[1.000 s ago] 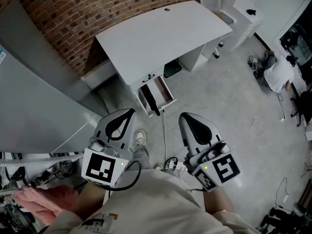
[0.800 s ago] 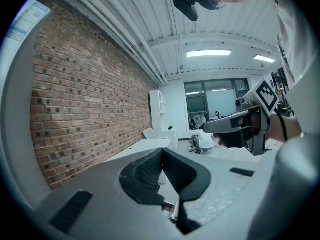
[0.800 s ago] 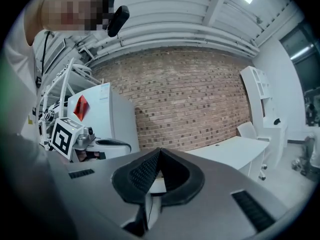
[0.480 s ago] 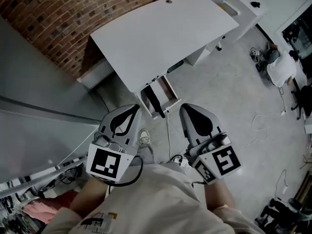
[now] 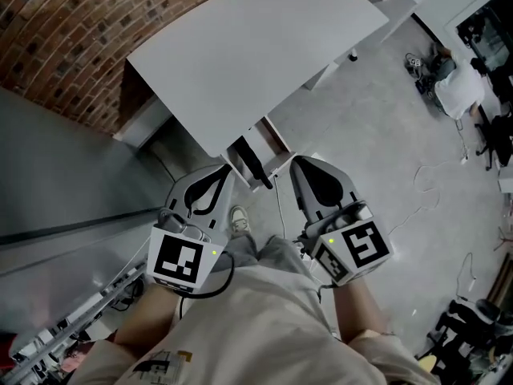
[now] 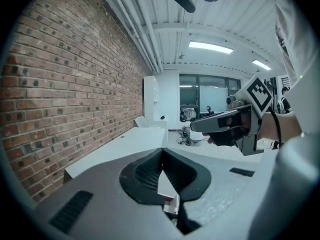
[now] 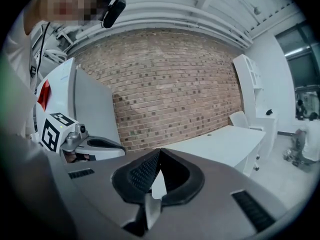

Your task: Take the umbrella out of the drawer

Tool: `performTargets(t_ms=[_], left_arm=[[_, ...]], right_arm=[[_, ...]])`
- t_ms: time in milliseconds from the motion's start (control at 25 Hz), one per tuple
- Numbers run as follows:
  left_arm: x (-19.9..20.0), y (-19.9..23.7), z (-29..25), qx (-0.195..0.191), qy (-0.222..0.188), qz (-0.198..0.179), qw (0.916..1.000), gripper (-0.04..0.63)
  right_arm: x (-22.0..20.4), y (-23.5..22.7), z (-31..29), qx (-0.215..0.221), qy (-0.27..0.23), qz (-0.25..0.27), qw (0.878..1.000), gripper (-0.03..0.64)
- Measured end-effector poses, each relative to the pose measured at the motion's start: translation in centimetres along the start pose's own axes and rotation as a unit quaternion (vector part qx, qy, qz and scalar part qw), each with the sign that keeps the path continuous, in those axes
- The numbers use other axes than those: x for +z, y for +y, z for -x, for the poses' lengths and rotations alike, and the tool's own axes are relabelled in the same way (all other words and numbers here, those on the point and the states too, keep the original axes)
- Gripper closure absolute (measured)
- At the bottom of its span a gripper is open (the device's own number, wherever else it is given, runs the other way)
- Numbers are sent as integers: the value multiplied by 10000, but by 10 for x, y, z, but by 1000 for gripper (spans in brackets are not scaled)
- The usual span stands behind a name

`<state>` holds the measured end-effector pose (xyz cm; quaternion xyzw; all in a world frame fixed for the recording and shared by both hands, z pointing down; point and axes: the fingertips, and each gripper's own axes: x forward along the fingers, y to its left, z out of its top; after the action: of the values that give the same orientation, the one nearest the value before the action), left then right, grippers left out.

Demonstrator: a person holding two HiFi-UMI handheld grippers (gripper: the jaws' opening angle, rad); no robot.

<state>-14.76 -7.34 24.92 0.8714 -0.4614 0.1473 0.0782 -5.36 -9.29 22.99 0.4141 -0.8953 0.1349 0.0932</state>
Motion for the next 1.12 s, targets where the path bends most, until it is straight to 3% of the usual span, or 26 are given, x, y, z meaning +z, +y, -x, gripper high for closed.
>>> performTargets(t_ms=[600,1120], left_arm=[[-80,-4,-88,-293,893,369,9949,588],[-164,-3,-159,-43,1344,349,9903,588]], right_arm=[[-97,-74,-49,-113,875,-328,9956,609],[-186,-121,-90,7,1251,-518,9908,607]])
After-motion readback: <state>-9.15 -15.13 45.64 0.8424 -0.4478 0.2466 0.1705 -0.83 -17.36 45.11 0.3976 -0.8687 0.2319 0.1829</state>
